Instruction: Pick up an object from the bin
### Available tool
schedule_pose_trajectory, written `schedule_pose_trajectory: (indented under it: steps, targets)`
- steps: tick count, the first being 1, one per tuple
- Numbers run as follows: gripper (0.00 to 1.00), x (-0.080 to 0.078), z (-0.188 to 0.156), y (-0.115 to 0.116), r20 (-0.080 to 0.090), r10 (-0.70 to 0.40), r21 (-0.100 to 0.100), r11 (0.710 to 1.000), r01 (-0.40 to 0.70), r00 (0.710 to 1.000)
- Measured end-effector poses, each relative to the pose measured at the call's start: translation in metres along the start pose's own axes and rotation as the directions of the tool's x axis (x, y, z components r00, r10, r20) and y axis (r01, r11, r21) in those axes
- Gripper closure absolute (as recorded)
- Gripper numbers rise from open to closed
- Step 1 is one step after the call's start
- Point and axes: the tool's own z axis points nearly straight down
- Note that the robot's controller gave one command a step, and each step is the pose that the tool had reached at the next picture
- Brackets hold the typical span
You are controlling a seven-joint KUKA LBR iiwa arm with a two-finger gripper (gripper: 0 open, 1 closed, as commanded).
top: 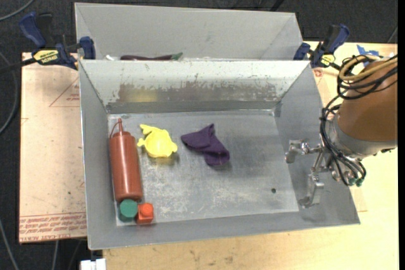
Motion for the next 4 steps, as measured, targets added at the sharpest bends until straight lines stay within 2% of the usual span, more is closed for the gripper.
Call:
schedule_pose_trajectory:
  steps: [1,2,3,4]
  targets:
    - [0.0,-0.002,-0.004,0.0,0.008,-0.003,0.002,1.0,0.003,1.0]
    - [0.0,-0.055,0.024,0.016,0.011,-0.023,0.003,1.0,0.023,1.0]
    - [0.0,-0.078,0.068,0.067,0.011,-0.052,0.002,0.999,0.052,0.999]
    - [0.0,-0.12,0.076,0.073,0.006,-0.024,-0.003,1.0,0.024,1.0]
